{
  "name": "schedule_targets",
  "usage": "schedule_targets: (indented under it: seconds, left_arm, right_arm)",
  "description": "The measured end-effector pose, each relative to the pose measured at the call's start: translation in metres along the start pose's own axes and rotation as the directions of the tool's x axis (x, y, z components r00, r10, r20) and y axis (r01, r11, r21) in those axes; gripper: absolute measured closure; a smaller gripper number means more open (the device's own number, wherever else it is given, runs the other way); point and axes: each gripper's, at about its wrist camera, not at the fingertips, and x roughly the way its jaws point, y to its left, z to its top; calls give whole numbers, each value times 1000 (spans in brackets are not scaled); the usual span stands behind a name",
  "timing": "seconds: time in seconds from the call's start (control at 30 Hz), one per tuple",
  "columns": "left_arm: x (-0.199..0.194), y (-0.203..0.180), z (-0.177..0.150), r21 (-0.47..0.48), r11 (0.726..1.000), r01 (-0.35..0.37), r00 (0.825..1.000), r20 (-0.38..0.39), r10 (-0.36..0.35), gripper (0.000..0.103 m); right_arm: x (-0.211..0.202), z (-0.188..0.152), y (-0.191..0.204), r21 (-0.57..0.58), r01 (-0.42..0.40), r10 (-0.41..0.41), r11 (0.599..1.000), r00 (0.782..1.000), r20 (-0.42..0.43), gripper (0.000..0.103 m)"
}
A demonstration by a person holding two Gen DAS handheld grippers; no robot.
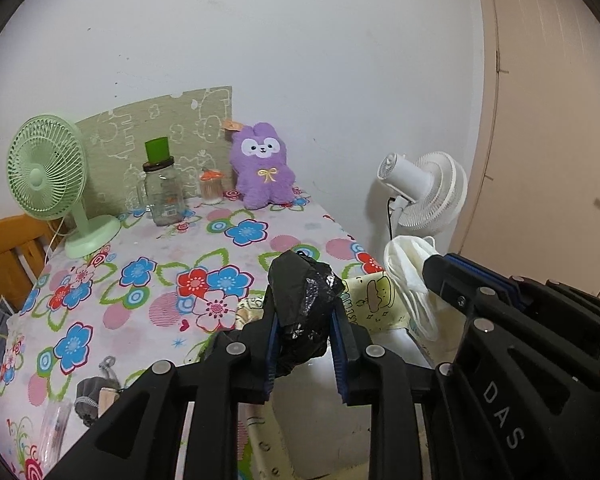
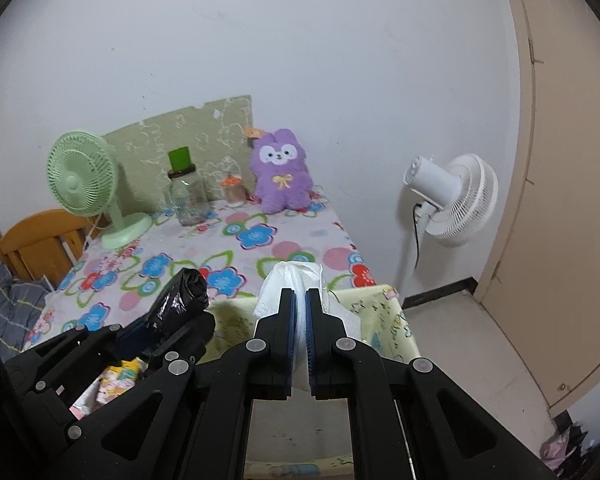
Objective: Organize soft objects
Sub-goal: 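Drop the black bag into the box with the left tool while the right tool releases the cloth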
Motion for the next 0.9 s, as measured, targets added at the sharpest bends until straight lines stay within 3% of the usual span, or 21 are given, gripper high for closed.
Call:
schedule_targets:
  seconds: [0.17,0.23,0.3,0.37,0.47,0.5,0.53,0.6,0.63,0.67,0.9]
  left_arm:
    - [11,-9,-2,12,1000,-1,1000,-7,1,78]
    - [17,-12,-3,13,1000,2,1000,-15,-2,66]
    - [25,-13,-5,-1,999,36,998,-54,-36,63]
    - [36,-15,-8,-24,998,65,991,-114,-68,51]
    - [43,-16,-12,-33,997,74,987,-138,-77,43]
    - [43,-17,-13,-29,998,63,988,-138,-66,35]
    - [44,-17,-14,-28,998,58,989,-137,-62,27]
    - [42,-18,-15,-27,998,61,989,-133,-64,19]
    - [40,-18,-15,-26,997,68,989,-129,-70,14]
    - [38,-19,-14,-24,997,70,990,-124,-73,12]
    - [30,-20,-13,-3,998,63,991,-116,-63,3]
  right_arm:
    - [9,-4,-12,17,13,-13,1000,1000,-12,95]
    - [13,-6,-16,25,17,-17,1000,1000,-21,95]
    - [18,-8,-21,36,20,-19,999,999,-33,95]
    - [23,-11,-25,40,30,-28,999,999,-46,95]
    - [31,-15,-27,29,35,-33,999,997,-67,93]
    - [33,-16,-27,25,34,-33,999,997,-75,91]
    - [34,-17,-28,23,33,-31,999,996,-82,85]
    - [36,-17,-29,24,20,-17,1000,996,-87,64]
    - [35,-17,-30,29,15,-12,999,997,-82,45]
    - [34,-17,-31,36,12,-10,999,997,-70,35]
    - [32,-17,-31,42,-2,5,999,997,-72,25]
